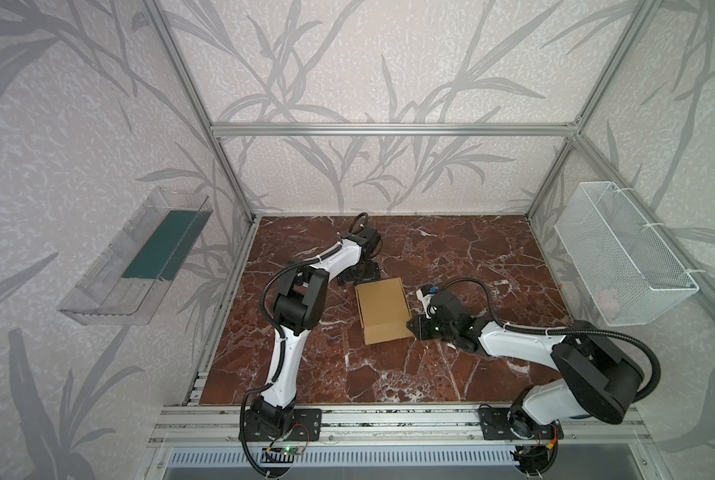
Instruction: Fold the paper box
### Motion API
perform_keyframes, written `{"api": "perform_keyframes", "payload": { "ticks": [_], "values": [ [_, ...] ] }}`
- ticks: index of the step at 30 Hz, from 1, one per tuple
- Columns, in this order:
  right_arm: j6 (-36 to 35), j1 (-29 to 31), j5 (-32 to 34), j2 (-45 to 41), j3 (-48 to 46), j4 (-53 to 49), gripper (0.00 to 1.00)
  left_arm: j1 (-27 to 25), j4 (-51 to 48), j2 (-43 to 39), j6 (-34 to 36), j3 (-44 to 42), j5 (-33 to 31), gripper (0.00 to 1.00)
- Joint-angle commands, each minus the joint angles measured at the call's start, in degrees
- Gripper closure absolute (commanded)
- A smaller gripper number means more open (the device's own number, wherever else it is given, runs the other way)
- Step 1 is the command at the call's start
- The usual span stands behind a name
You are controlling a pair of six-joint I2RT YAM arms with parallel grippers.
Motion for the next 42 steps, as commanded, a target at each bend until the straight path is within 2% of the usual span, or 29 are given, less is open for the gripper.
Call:
{"api": "perform_keyframes", "payload": {
  "ticks": [1,9,14,20,23,27,34,38,42],
  "values": [
    [-0.97,-0.31,4.91,1.44,-1.09,0.81,0.78,-0.86,-3.98,1.86,1.65,-1.78,2.28,0.01],
    [-1.08,-0.32,5.58,-0.17,-1.86,0.20,0.75,-0.90,-4.16,2.07,1.81,-1.74,2.45,0.01],
    [-0.12,-0.30,3.76,-0.34,-2.17,0.56,0.74,-0.92,-4.31,2.01,1.78,-1.62,2.29,0.01],
    [1.12,0.42,3.69,-3.63,-1.41,-3.89,0.59,-0.87,-4.40,1.94,1.85,-1.51,2.19,0.01],
    [5.45,2.33,7.21,-7.04,-0.53,-10.29,0.51,-0.90,-4.42,2.10,1.89,-1.43,2.15,0.01],
    [12.14,7.60,11.83,-12.11,-2.30,-11.55,0.45,-0.89,-4.49,2.18,1.78,-1.42,2.11,0.01],
    [28.10,15.24,17.65,-19.91,-11.52,-0.53,0.40,-0.90,-4.51,2.09,1.60,-1.75,1.94,0.01],
    [34.28,20.99,22.21,-19.33,-13.45,5.16,0.39,-0.87,-4.40,2.18,1.54,-1.76,2.19,0.01],
    [38.19,23.91,27.01,-15.60,-15.27,13.67,0.37,-0.90,-4.28,2.11,1.50,-1.88,2.25,0.01]
  ]
}}
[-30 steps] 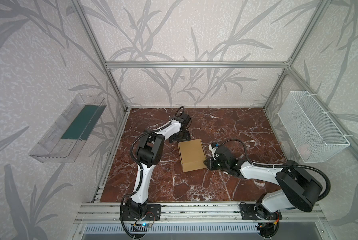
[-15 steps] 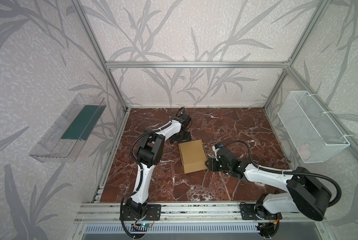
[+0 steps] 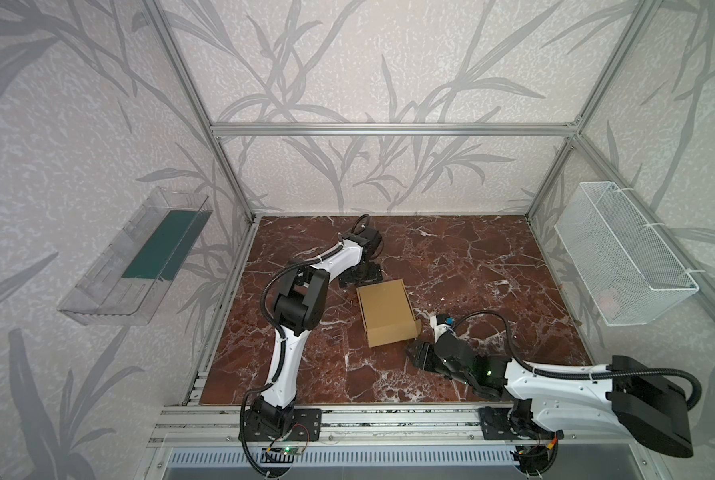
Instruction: Fold the paper box
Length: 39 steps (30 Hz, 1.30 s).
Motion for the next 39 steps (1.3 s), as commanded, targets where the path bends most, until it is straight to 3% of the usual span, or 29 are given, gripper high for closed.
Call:
{"api": "perform_keyframes", "payload": {
  "ticks": [1,8,20,27,32,39],
  "values": [
    [6.71,1.44,6.72,3.65,-1.86,11.87,0.37,-0.48,-3.87,2.05,1.07,-2.07,0.48,0.01],
    [9.35,1.77,9.44,13.92,-3.71,29.66,0.37,-0.50,-3.68,2.05,1.03,-2.16,0.68,0.01],
    [7.16,2.79,14.51,19.98,-3.54,38.29,0.42,-0.60,-3.36,2.04,1.01,-2.58,0.99,0.01],
    [5.17,2.79,14.16,16.63,-2.71,35.62,0.51,-0.52,-3.26,2.03,1.02,-2.54,0.91,0.01],
    [7.88,6.07,18.29,12.25,-1.03,23.60,0.48,-0.52,-3.28,2.02,1.01,-2.40,0.77,0.01],
    [12.23,7.50,17.69,18.27,-0.73,30.51,0.44,-0.53,-3.28,2.05,0.97,-2.60,1.04,0.01]
  ]
}}
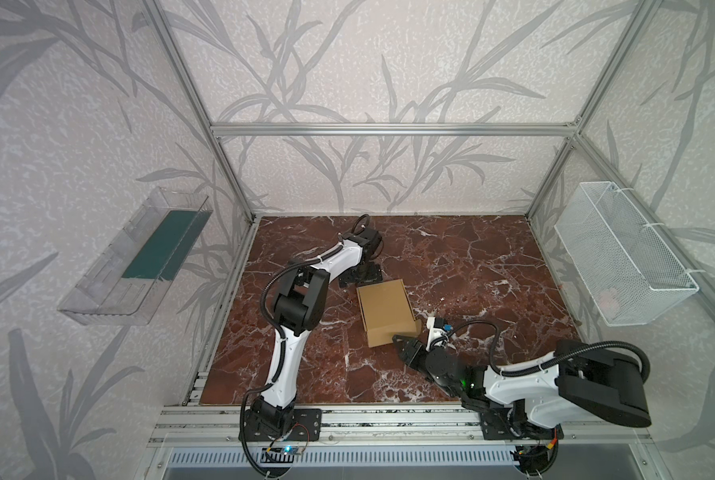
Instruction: Fold the paper box
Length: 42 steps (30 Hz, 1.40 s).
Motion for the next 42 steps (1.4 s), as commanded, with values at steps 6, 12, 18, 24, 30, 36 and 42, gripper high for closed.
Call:
{"api": "perform_keyframes", "payload": {
  "ticks": [6,12,18,24,30,36,42],
  "values": [
    [4.79,0.28,1.91,8.69,1.11,6.65,0.44,-0.59,-3.48,1.80,1.02,-2.54,0.65,0.01],
    [3.66,0.30,3.89,11.02,1.11,10.12,0.44,-0.59,-3.26,1.86,1.02,-2.61,0.84,0.01],
    [1.29,0.25,7.07,13.16,1.03,14.40,0.44,-0.72,-3.15,1.96,1.01,-2.77,0.90,0.01],
    [1.35,0.01,7.21,14.53,0.67,17.29,0.45,-0.68,-3.15,1.84,1.01,-2.74,0.77,0.01],
    [-1.24,0.01,7.63,12.46,0.82,17.40,0.54,-0.76,-3.12,1.96,1.01,-2.61,0.86,0.01],
    [-3.15,0.01,7.44,8.16,1.81,11.37,0.58,-0.75,-3.15,1.87,1.07,-2.62,0.75,0.01],
    [-2.23,0.02,6.76,8.35,1.90,10.23,0.63,-0.85,-3.17,1.88,1.07,-2.60,0.66,0.01]
  ]
}}
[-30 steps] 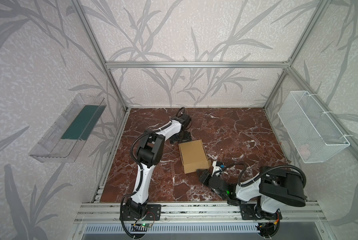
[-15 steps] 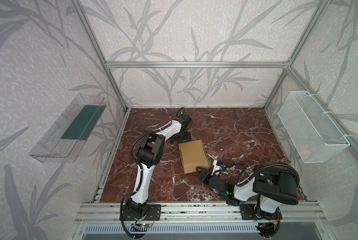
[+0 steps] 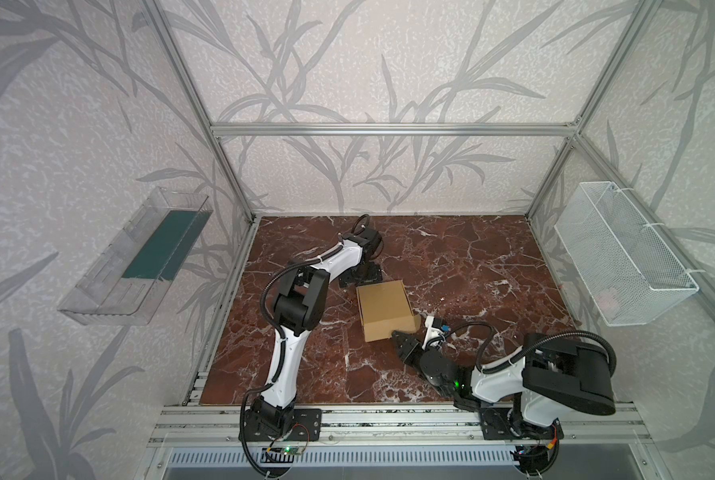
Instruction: Fold the paper box
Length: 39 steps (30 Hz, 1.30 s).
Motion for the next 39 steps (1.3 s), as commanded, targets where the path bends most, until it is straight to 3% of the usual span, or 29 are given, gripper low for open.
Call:
{"api": "perform_keyframes", "payload": {
  "ticks": [1,24,39],
  "values": [
    [-0.45,0.01,0.98,-0.09,0.95,-1.27,0.64,-0.80,-3.26,2.02,1.06,-2.50,0.46,0.01],
    [0.65,1.57,2.79,-5.44,0.49,-8.22,0.73,-1.34,-3.57,1.85,1.21,-2.67,-1.87,0.01],
    [3.03,2.85,2.83,-10.03,1.77,-20.16,0.75,-1.47,-3.34,1.76,0.95,-2.78,-2.32,0.01]
  ]
}}
